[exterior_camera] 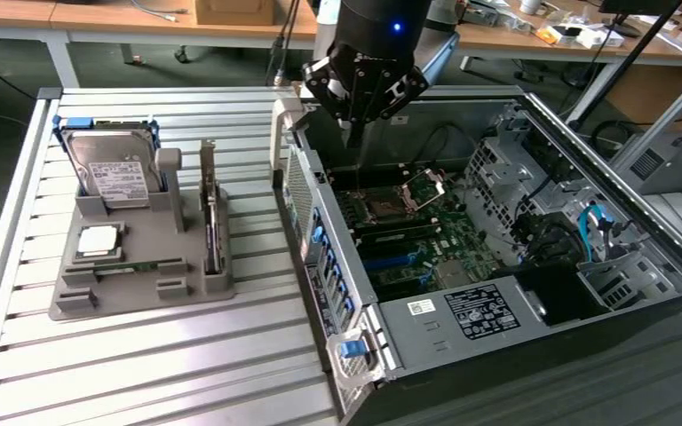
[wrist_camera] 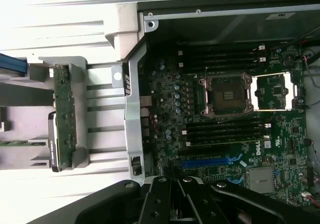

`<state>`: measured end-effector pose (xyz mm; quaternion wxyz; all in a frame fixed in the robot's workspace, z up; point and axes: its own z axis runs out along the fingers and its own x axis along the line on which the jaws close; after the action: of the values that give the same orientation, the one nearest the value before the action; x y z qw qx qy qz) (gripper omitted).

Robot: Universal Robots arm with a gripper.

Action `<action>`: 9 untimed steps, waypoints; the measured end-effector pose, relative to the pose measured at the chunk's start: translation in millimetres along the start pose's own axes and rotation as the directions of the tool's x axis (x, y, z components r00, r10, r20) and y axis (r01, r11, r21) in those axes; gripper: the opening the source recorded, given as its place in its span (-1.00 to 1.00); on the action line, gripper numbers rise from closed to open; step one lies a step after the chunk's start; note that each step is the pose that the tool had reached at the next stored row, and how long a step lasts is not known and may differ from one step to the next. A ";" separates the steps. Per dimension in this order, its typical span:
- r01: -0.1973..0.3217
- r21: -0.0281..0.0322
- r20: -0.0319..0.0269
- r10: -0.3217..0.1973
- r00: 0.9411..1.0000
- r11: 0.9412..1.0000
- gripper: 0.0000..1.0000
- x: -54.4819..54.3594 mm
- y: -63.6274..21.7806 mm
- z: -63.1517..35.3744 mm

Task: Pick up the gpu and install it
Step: 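Reach for the gpu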

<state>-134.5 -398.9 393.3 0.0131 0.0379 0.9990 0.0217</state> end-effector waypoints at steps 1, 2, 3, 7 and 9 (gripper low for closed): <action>0.000 0.000 0.000 0.000 1.000 1.000 -0.73 0.1 0.0 0.0; 0.000 0.000 0.000 0.000 1.000 1.000 -0.73 0.3 0.0 0.0; 0.000 0.000 0.000 0.000 1.000 1.000 -0.73 0.6 0.0 0.0; 0.000 0.000 0.000 0.000 1.000 1.000 -0.73 1.9 -0.1 0.0; 0.000 0.000 0.000 0.000 1.000 1.000 -0.73 2.7 -0.2 -0.1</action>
<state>-137.3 -398.9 393.3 0.0131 0.0379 0.9990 0.0217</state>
